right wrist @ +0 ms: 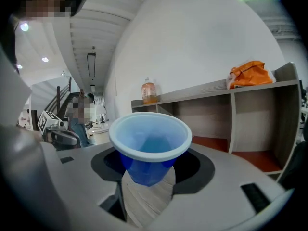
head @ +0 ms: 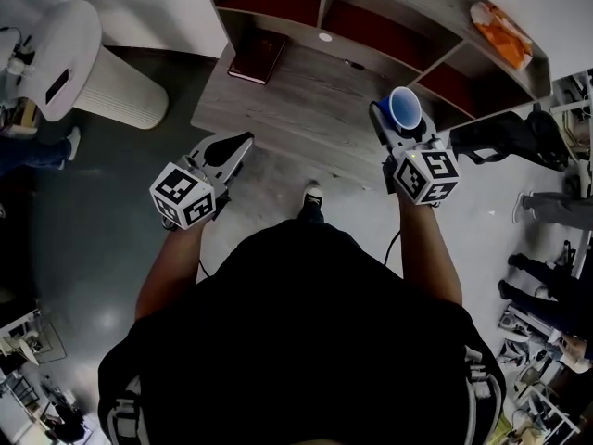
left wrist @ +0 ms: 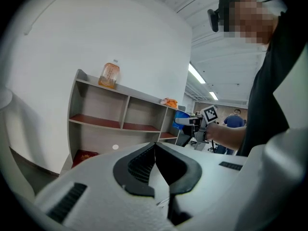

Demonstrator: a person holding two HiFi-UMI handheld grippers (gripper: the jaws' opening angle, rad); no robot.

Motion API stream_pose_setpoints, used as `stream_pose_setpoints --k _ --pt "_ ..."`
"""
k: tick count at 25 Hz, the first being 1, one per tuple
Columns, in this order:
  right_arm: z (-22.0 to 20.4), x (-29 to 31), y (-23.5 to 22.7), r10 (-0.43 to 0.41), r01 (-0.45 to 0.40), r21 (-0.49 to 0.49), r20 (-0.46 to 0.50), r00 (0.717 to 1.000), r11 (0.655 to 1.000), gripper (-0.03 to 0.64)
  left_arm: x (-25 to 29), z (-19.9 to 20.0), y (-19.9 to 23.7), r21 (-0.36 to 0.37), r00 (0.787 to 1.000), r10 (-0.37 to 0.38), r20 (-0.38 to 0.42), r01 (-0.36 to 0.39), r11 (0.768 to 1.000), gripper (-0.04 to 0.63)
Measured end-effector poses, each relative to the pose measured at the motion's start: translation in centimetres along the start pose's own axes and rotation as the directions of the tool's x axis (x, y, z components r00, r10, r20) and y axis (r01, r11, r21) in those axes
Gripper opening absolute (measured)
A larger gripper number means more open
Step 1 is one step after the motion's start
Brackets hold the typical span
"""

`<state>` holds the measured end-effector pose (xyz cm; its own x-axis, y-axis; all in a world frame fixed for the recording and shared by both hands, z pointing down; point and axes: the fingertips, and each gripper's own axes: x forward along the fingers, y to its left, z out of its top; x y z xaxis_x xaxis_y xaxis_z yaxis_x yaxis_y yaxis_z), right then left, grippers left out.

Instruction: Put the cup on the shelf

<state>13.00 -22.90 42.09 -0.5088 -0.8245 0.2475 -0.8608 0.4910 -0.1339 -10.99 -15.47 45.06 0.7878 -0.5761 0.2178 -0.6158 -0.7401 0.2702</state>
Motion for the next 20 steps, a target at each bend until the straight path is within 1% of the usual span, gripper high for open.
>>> stream_pose_setpoints --k 6,12,16,20 --pt "0.4 2.3 -3.4 0.019 -0.019 0.010 -0.005 1.000 1.000 0.253 4.7 1.3 0.7 0.002 1.000 -0.004 -0.001 0.004 1.000 0.018" --pt "1.0 3.8 -6.1 0.038 -0.038 0.017 0.002 0.999 0.999 0.253 8.1 2.0 0.4 0.007 1.000 -0.008 -0.015 0.008 1.000 0.018" --pt "1.1 4.6 -7.7 0.052 -0.052 0.025 0.005 0.999 0.998 0.253 9.8 2.6 0.8 0.016 1.000 0.005 -0.027 -0.004 1.000 0.018" --pt "1.3 5.7 -8.7 0.068 -0.068 0.020 0.003 0.998 0.997 0.253 10.8 3.4 1.4 0.022 0.999 0.028 -0.022 -0.027 0.999 0.018"
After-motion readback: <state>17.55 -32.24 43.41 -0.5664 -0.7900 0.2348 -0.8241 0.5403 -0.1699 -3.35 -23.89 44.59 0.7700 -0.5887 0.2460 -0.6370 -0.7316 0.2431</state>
